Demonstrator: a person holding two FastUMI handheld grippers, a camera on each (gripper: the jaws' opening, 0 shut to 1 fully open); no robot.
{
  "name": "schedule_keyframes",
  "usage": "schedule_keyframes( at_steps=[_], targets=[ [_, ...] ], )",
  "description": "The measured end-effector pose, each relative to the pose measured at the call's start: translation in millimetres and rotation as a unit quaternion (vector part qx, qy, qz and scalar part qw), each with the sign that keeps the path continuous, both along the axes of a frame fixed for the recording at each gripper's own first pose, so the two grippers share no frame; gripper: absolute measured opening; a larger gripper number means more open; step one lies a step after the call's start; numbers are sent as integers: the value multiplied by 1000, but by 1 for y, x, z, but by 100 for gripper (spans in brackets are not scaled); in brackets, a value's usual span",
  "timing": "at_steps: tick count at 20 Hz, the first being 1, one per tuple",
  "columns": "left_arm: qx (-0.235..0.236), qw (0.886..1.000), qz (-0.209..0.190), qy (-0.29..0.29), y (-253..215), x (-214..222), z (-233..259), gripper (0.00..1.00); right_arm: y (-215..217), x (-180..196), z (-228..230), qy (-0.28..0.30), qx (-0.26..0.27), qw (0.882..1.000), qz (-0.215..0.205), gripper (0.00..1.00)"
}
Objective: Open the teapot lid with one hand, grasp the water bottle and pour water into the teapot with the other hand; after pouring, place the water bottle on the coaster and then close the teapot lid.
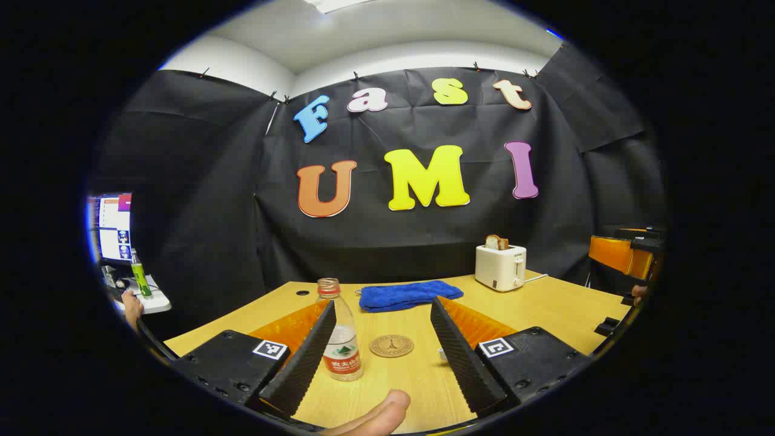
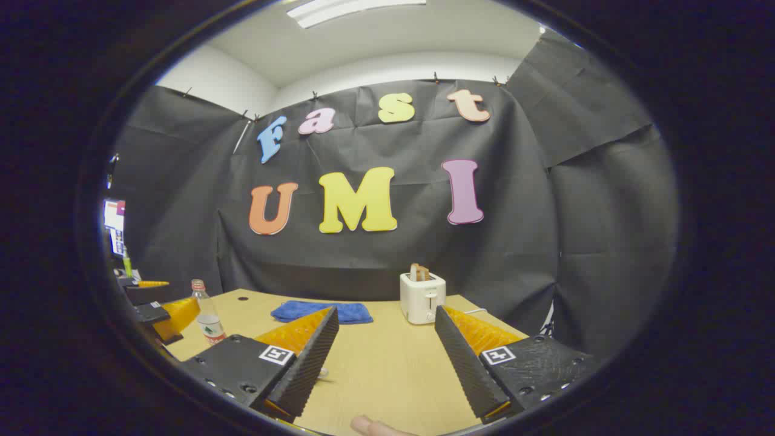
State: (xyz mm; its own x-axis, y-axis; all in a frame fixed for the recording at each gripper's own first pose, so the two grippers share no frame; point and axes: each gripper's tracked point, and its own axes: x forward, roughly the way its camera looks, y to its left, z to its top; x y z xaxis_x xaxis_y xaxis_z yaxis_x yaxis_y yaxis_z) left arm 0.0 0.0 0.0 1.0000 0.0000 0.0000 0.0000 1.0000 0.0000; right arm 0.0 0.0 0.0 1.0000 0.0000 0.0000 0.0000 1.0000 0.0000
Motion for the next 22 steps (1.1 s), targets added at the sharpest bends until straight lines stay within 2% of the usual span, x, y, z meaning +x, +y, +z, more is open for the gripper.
schedule_keyframes(
  at_steps=[2, 4, 5, 7, 13, 15, 19, 22],
  targets=[
    [4, 1000, 7, 14, 9, 1, -7, 99, 8, 3, -10, 14, -11, 1000, 4, 97],
    [5, 1000, -4, 25, 6, 3, -13, 99, 9, 6, -15, 24, -7, 1000, 10, 98],
    [3, 999, -8, 32, 4, 3, -18, 99, 6, 8, -16, 25, -1, 1000, 9, 95],
    [6, 999, 0, 45, 7, 2, -24, 99, 6, 11, -22, 35, 3, 999, 11, 97],
    [15, 999, -11, 37, 3, -1, -19, 99, 10, 13, -29, 48, 11, 998, 26, 95],
    [18, 999, -5, 38, 9, 1, -19, 99, 11, 14, -31, 50, 10, 998, 27, 97],
    [5, 999, 7, 48, 25, 5, -26, 99, 20, 22, -48, 63, -2, 997, 35, 95],
    [-3, 998, 17, 60, 37, 9, -32, 99, 35, 32, -68, 71, -10, 996, 54, 95]
  ],
)
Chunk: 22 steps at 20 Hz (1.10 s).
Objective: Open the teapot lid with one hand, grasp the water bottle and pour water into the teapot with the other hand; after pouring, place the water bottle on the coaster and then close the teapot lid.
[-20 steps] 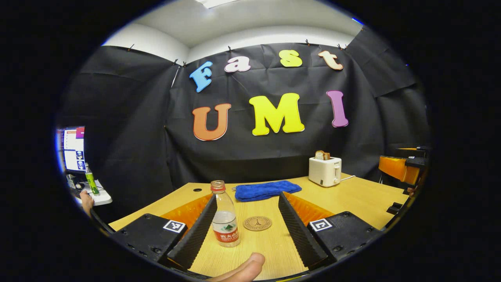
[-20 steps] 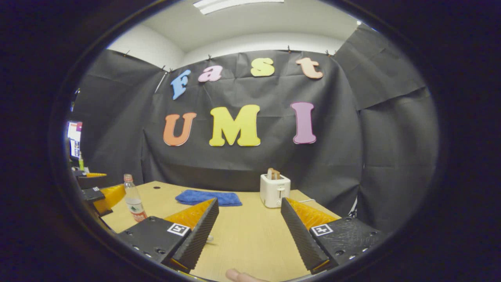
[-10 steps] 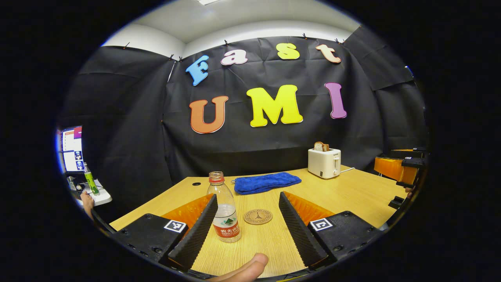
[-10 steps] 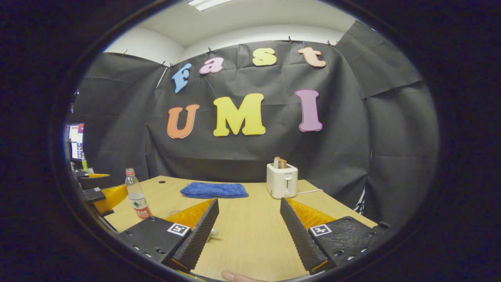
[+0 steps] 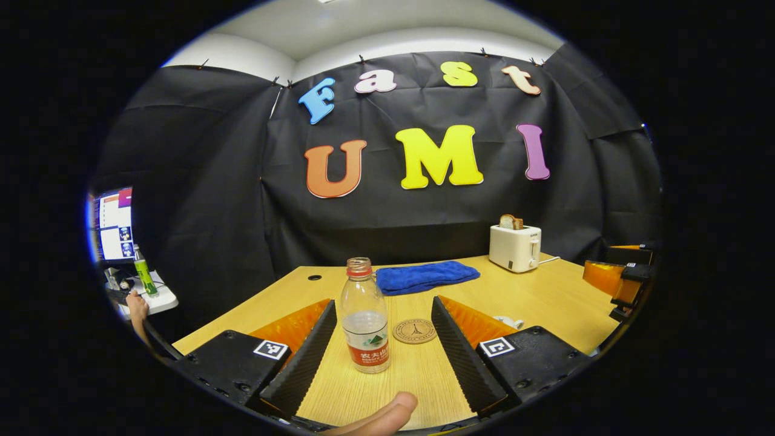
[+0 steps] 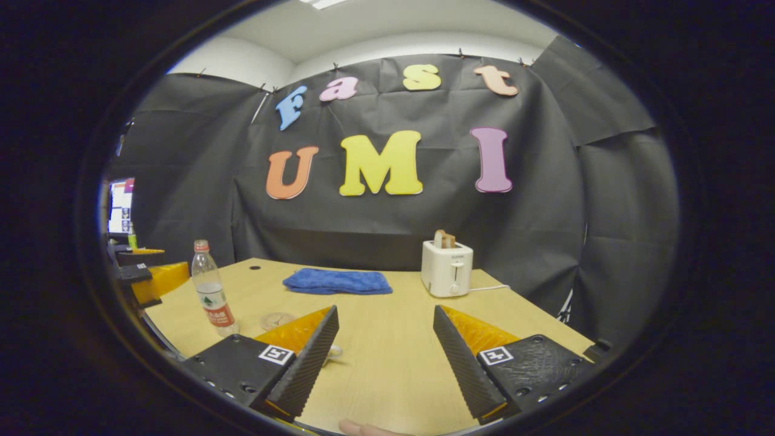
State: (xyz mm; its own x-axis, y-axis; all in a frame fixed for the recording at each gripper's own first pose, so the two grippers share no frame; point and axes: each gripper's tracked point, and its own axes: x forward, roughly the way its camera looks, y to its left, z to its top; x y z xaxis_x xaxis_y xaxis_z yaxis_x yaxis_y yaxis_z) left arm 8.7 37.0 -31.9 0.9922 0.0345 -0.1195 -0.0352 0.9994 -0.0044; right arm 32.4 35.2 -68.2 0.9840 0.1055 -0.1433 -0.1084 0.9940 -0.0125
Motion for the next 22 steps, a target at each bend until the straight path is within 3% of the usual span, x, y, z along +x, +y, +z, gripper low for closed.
schedule_keyframes(
  at_steps=[7, 15, 16, 19, 22],
  targets=[
    [1, 1000, 23, 12, 26, 5, -7, 99, 59, 45, -44, 33, 23, 997, 59, 95],
    [-22, 999, 40, 21, 58, 9, -16, 99, 118, 81, -85, 63, 8, 994, 86, 93],
    [-23, 999, 40, 22, 60, 10, -18, 99, 122, 81, -89, 64, 5, 994, 89, 81],
    [-15, 999, 29, 17, 56, 14, -19, 99, 126, 88, -99, 70, -2, 994, 83, 68],
    [-19, 999, 23, 28, 54, 17, -30, 99, 131, 88, -102, 68, -3, 994, 88, 45]
  ],
)
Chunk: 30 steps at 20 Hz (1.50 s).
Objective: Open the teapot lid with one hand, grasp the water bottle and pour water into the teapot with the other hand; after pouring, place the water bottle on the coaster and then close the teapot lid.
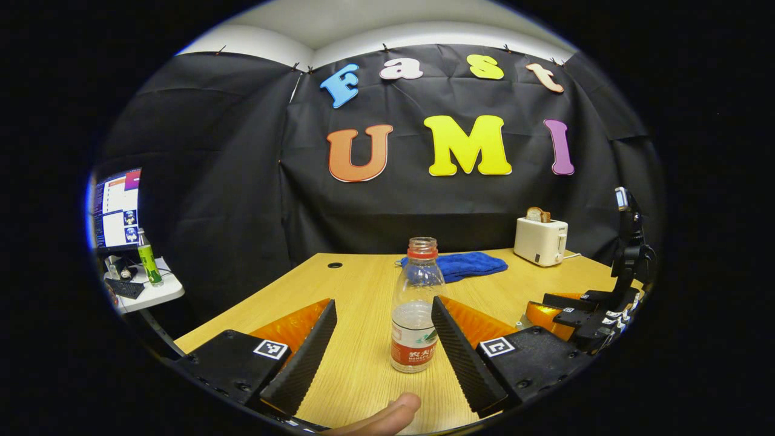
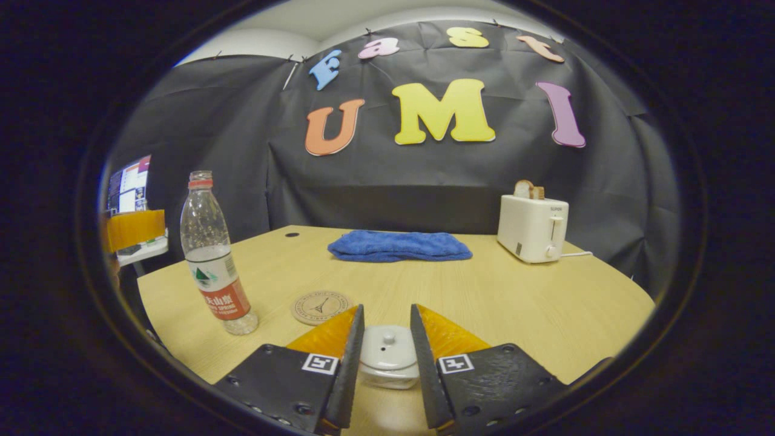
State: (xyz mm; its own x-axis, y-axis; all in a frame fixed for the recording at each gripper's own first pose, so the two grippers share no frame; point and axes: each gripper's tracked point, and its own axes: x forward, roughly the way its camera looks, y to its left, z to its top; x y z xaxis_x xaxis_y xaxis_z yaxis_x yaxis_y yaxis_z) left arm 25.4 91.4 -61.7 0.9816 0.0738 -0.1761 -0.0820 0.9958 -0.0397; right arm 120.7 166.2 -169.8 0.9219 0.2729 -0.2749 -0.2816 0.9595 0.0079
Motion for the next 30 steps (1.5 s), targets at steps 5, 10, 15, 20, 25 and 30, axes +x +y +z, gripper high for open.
schedule_keyframes(
  at_steps=[5, 10, 15, 20, 25, 30],
  targets=[
    [-6, 1000, -13, 4, -6, 4, -7, 99, 1, 2, -2, -3, -7, 1000, -4, 26],
    [-3, 1000, -28, 8, -16, 12, -20, 99, -7, -4, 4, -4, 14, 1000, -17, 10],
    [4, 999, -40, 11, -25, 18, -34, 99, -1, 4, 8, -1, 34, 999, -11, 1],
    [14, 999, -48, 15, -29, 28, -51, 99, -18, -20, 47, -12, 63, 998, 13, 1],
    [2, 999, -54, 8, -28, 47, -66, 99, -72, -36, 68, -41, 33, 999, -12, 1],
    [-25, 996, -80, -23, -35, 67, -56, 98, -98, -44, 85, -65, 30, 997, -26, 1]
  ],
)
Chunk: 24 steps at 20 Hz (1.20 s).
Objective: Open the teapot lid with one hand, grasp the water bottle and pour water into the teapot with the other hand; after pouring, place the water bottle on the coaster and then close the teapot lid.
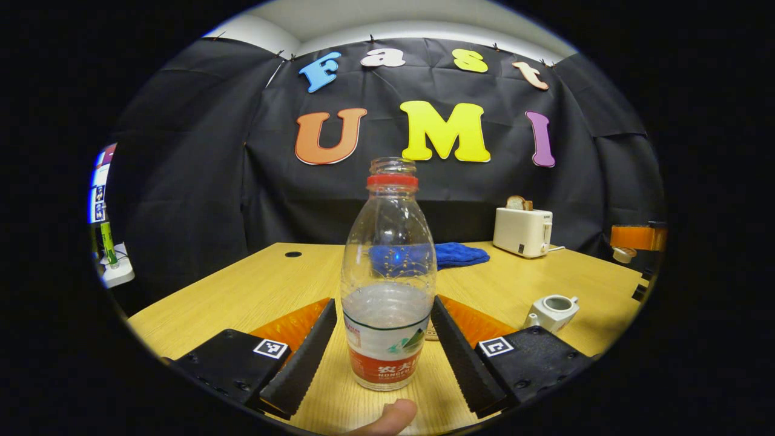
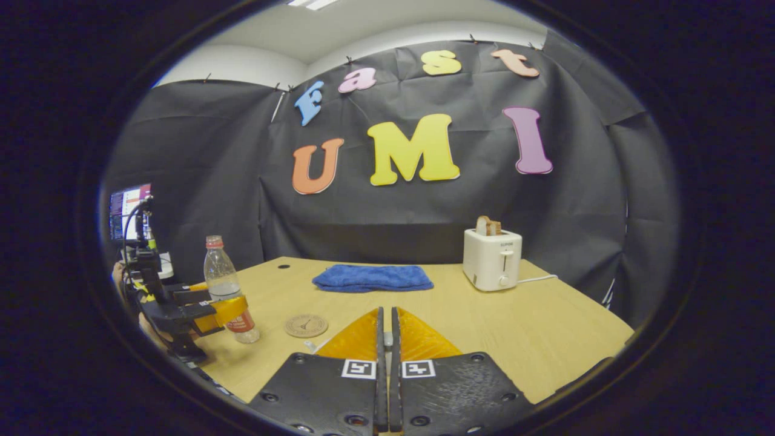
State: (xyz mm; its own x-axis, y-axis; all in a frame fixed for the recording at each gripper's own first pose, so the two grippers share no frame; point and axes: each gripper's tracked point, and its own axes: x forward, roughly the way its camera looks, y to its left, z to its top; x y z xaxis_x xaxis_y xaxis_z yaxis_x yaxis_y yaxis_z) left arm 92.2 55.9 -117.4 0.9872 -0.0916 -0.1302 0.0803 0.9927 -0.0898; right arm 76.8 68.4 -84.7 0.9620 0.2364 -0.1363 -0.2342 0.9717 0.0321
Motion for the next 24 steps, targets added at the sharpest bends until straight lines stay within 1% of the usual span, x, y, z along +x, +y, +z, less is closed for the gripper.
schedule_keyframes(
  at_steps=[1, 2, 3, 5, 8, 11, 14, 17, 19, 20, 21, 24],
  targets=[
    [-3, 1000, -12, 1, -5, 5, 0, 96, -5, 0, 4, -6, -3, 1000, -7, 1],
    [-7, 1000, -21, 11, -8, 3, -3, 82, -8, 0, 6, -12, -5, 1000, -10, 1],
    [-7, 1000, -24, 11, -8, 3, 0, 78, -10, 0, 9, -16, -6, 1000, -12, 1],
    [-5, 1000, -26, 16, -15, -3, 6, 76, -16, 1, 12, -19, -7, 1000, -15, 1],
    [61, 998, -1, 22, -15, -7, 15, 76, -26, 1, 14, -16, -5, 1000, -18, 1],
    [125, 992, -12, 26, -33, -11, 27, 74, -39, 5, 17, -16, -8, 999, -30, 1],
    [198, 980, -18, 14, -45, -10, 40, 74, -50, 7, 20, -14, -4, 999, -37, 1],
    [246, 969, -23, 21, -51, -7, 39, 74, -61, 10, 20, -11, -7, 999, -49, 1],
    [279, 960, -16, 31, -50, -2, 35, 74, -65, 9, 20, -10, -7, 998, -55, 1],
    [299, 954, -13, 37, -48, -2, 32, 74, -66, 8, 20, -9, -7, 998, -55, 0],
    [319, 947, -10, 42, -47, -1, 28, 74, -67, 8, 20, -9, -7, 998, -55, 2],
    [382, 922, -14, 56, -42, -1, 18, 74, -70, 8, 21, -11, -15, 998, -56, 0]
  ],
)
